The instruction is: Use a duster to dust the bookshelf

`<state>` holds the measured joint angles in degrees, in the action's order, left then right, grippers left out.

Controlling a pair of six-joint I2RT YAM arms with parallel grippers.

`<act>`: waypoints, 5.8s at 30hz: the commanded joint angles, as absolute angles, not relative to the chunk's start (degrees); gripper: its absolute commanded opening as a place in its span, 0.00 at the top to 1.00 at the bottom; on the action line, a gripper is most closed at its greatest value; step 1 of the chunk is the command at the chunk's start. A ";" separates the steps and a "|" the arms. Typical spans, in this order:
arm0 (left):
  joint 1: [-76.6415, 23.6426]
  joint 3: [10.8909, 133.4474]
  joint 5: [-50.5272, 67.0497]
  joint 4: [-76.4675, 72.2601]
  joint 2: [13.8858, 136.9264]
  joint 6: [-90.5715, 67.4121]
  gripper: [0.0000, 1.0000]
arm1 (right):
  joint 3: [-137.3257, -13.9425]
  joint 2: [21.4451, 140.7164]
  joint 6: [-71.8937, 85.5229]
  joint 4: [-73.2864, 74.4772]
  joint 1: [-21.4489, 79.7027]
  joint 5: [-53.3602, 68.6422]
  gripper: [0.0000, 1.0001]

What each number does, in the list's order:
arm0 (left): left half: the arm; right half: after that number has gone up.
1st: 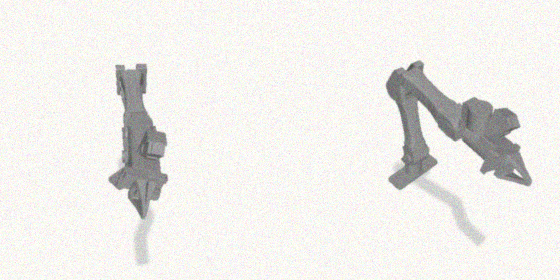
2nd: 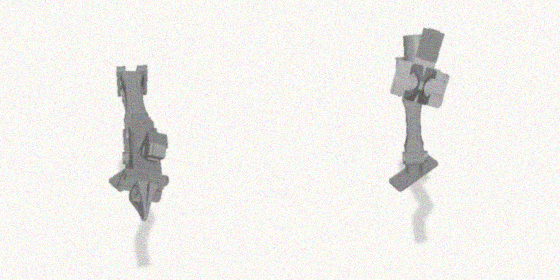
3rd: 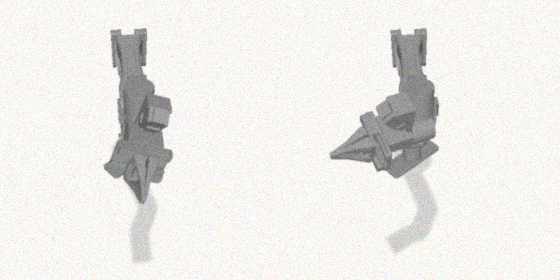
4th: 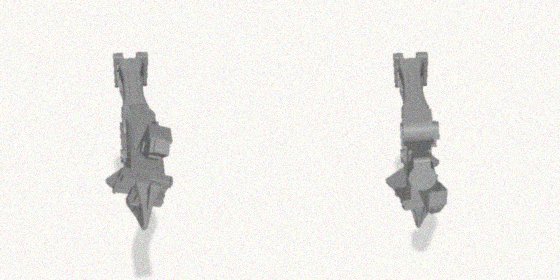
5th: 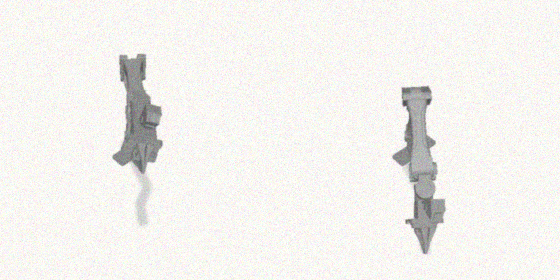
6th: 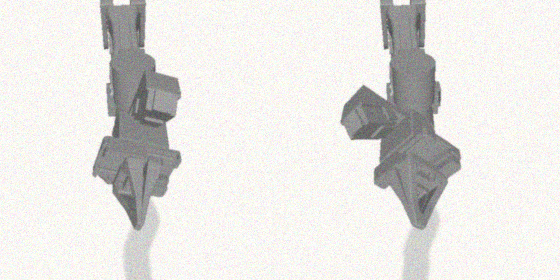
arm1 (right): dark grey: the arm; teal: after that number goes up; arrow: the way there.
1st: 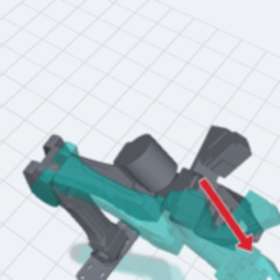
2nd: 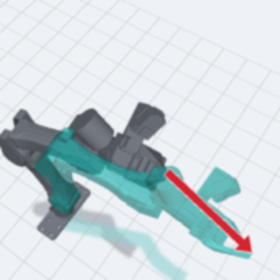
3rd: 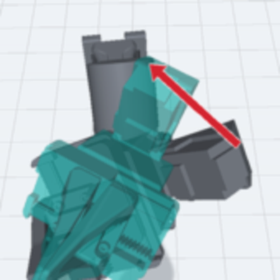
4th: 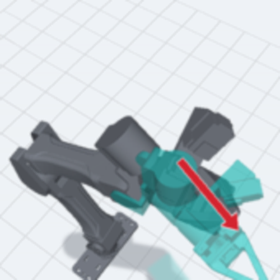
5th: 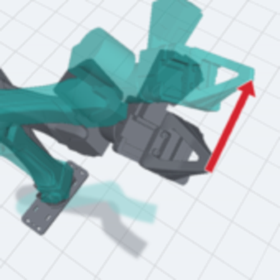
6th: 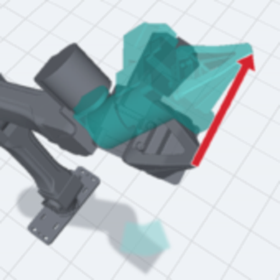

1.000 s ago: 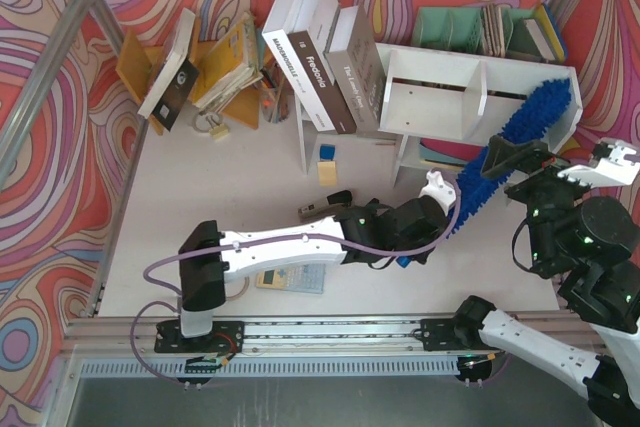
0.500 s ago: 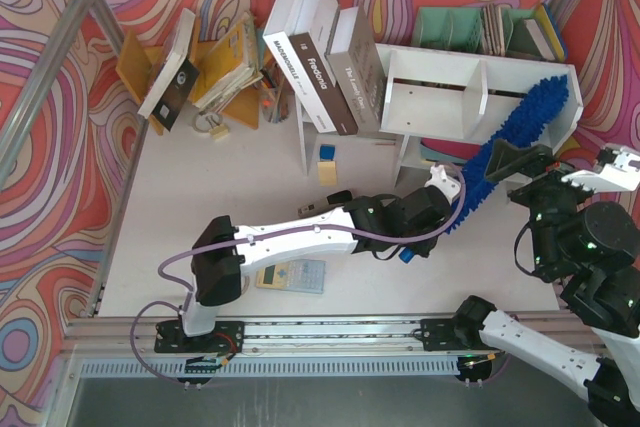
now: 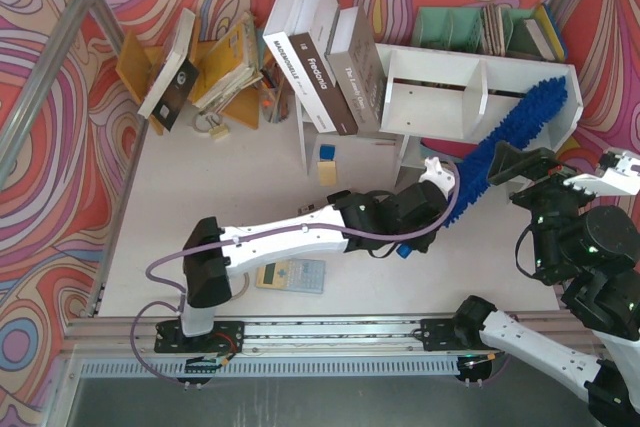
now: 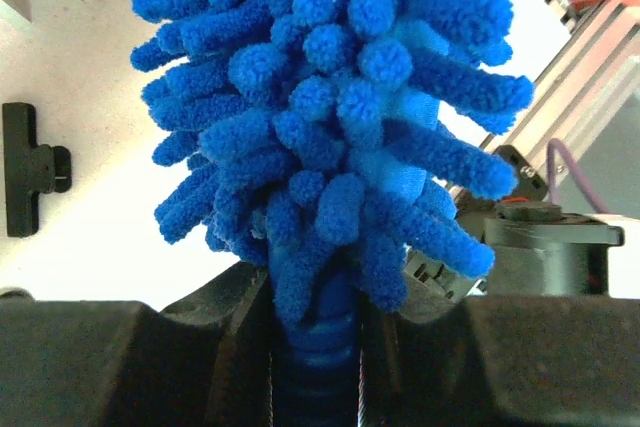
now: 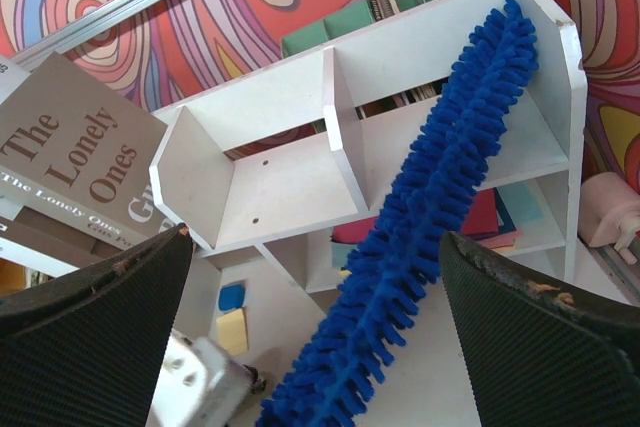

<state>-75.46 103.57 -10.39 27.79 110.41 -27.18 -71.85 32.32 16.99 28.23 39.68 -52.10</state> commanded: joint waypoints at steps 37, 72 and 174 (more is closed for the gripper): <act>-77.04 116.27 -0.60 32.65 114.68 -49.82 1.00 | -74.05 33.00 18.74 27.99 39.55 -52.08 0.01; -79.89 135.33 -11.66 54.67 123.61 -38.46 1.00 | -72.29 32.56 19.87 28.11 39.55 -52.33 0.01; -82.53 109.63 -30.60 48.74 108.51 -32.32 1.00 | -68.38 30.08 22.92 30.58 39.51 -53.61 0.01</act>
<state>-82.91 113.12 -31.92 49.98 109.16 -29.93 -69.28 30.79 21.32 29.23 39.68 -52.93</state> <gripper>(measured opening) 0.344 0.987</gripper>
